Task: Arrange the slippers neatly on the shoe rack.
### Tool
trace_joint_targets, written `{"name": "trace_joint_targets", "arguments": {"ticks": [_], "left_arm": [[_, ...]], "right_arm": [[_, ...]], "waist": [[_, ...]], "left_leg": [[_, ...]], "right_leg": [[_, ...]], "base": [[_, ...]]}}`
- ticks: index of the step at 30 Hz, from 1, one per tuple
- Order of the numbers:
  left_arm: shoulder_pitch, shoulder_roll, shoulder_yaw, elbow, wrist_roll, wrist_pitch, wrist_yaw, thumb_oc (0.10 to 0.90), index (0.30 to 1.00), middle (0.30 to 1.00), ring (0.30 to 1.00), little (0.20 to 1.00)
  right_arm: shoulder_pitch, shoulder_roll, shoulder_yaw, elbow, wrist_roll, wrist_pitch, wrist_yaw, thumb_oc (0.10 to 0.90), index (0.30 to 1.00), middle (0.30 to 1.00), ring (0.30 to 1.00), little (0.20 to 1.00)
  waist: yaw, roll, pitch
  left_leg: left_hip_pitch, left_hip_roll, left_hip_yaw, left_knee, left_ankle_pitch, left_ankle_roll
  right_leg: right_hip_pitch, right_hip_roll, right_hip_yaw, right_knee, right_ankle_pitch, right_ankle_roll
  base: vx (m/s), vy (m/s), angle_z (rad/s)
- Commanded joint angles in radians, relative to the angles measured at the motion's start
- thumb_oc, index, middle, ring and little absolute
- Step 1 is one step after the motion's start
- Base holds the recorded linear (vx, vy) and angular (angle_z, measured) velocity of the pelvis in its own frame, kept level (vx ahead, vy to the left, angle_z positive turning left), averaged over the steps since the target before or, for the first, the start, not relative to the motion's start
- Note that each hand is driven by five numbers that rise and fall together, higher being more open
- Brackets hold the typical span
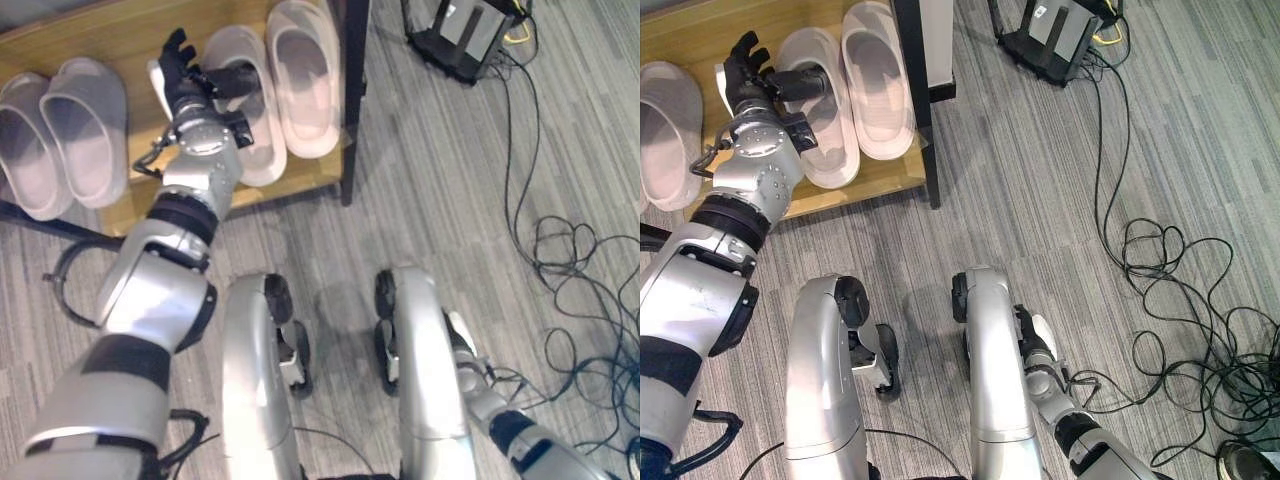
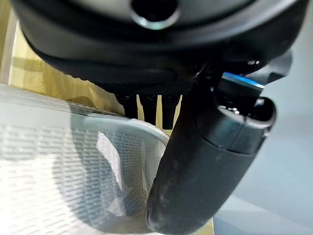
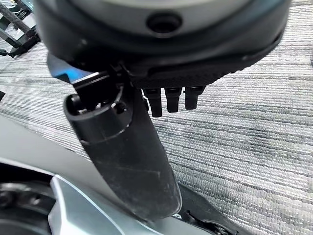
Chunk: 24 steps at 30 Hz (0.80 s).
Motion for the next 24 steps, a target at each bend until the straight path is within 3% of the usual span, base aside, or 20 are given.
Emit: {"name": "trace_joint_targets", "arguments": {"ticks": [1, 6, 24], "left_arm": [[-0.215, 0.066, -0.079, -0.009, 0.063, -0.065, 0.011, 0.800, 0.900, 0.900, 0.900, 0.900], [-0.233, 0.087, -0.103, 0.035, 0.083, -0.020, -0.031, 0.800, 0.900, 0.900, 0.900, 0.900], [-0.115, 0.195, -0.158, -0.220, 0.105, -0.049, -0.061, 0.800, 0.900, 0.900, 0.900, 0.900]], "right_arm": [[-0.045, 0.005, -0.028, -0.023, -0.024, -0.038, -0.058, 0.800, 0.900, 0.900, 0.900, 0.900], [-0.061, -0.016, -0.040, -0.001, -0.040, -0.014, -0.065, 0.800, 0.900, 0.900, 0.900, 0.900], [-0.031, -0.046, -0.058, -0.004, -0.102, 0.024, -0.058, 0.800, 0.900, 0.900, 0.900, 0.900]], "waist": [[0.028, -0.027, -0.031], [0.036, -0.019, -0.031], [0.074, 0.029, -0.031]], "left_leg": [[0.033, -0.116, -0.196, -0.030, -0.083, 0.007], [0.033, -0.114, -0.193, -0.039, -0.077, 0.004], [0.033, -0.130, -0.198, -0.046, -0.071, 0.002]], "right_leg": [[0.027, -0.033, 0.124, 0.028, 0.006, -0.076], [0.027, -0.035, 0.126, 0.028, 0.005, -0.081], [0.027, -0.041, 0.110, 0.035, -0.006, -0.086]], "base": [[0.00, 0.000, 0.00], [0.00, -0.033, 0.01], [0.00, -0.006, 0.00]]}}
